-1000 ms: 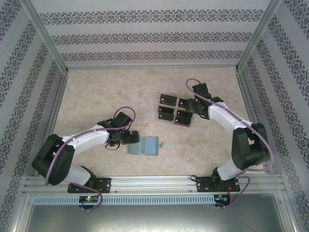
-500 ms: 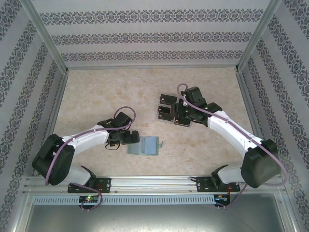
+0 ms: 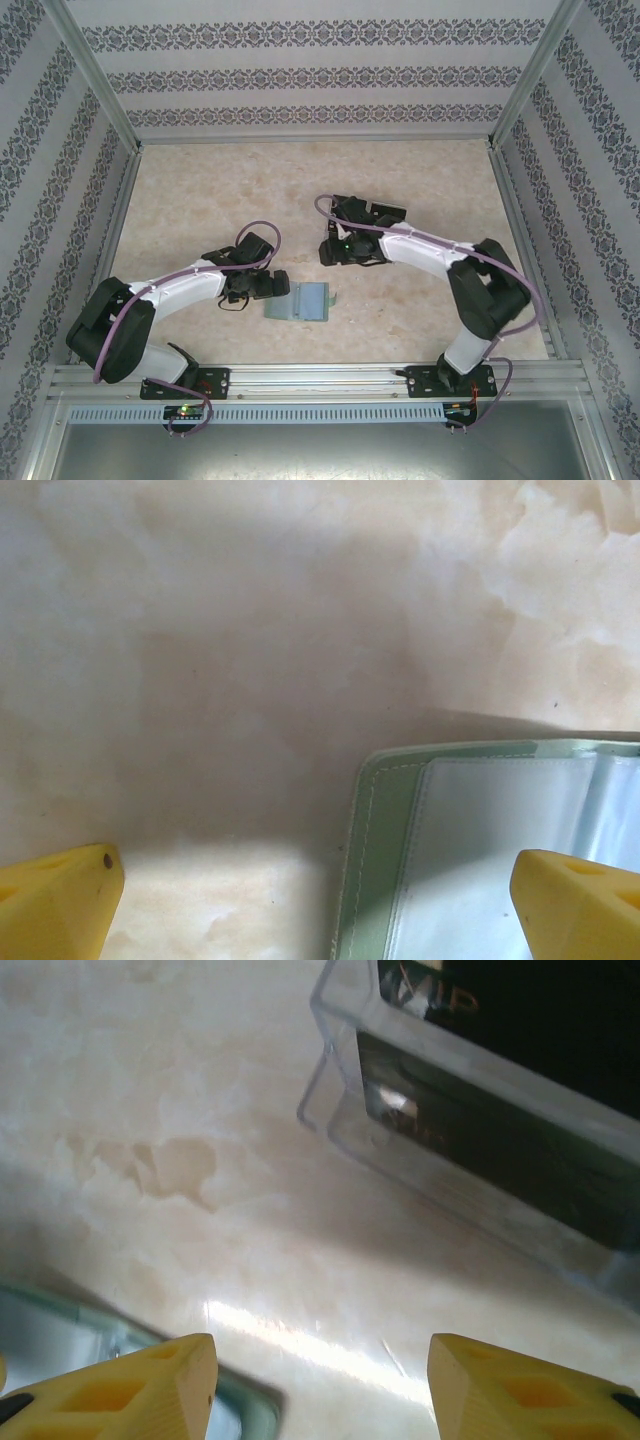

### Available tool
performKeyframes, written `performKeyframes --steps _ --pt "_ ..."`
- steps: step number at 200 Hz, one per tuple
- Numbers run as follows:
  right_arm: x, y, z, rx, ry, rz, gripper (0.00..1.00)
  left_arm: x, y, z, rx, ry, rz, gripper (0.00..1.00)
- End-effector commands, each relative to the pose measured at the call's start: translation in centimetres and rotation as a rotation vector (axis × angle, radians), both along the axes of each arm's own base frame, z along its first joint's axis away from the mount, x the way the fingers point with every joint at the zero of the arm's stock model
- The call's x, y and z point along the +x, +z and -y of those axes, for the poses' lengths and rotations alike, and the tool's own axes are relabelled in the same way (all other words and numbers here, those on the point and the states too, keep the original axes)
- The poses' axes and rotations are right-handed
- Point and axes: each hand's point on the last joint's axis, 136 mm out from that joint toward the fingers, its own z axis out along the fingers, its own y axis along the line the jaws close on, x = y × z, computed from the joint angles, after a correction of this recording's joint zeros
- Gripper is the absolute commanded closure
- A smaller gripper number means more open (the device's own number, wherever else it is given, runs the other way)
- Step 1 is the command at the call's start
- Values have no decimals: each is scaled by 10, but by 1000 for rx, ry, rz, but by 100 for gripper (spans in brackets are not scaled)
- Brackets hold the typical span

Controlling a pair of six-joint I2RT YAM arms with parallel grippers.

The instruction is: Put the credit cards into the card holder

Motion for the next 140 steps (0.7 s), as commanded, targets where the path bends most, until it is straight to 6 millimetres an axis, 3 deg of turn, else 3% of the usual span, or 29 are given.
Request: performKeyframes --steps 1,38,103,121,140 --pt "25 -3 -20 36 -29 16 41 -2 -2 4 -12 -5 0 0" --pt "58 -2 -29 33 -40 29 42 -2 -1 4 -14 -3 0 0" --pt "132 3 -20 43 -91 61 41 -3 -1 3 -9 -1 -6 0" --pt "138 19 -32 106 -34 64 42 -4 -2 3 -7 1 -9 0" --pt "126 48 -44 157 41 89 43 -3 -2 4 -9 0 -12 0"
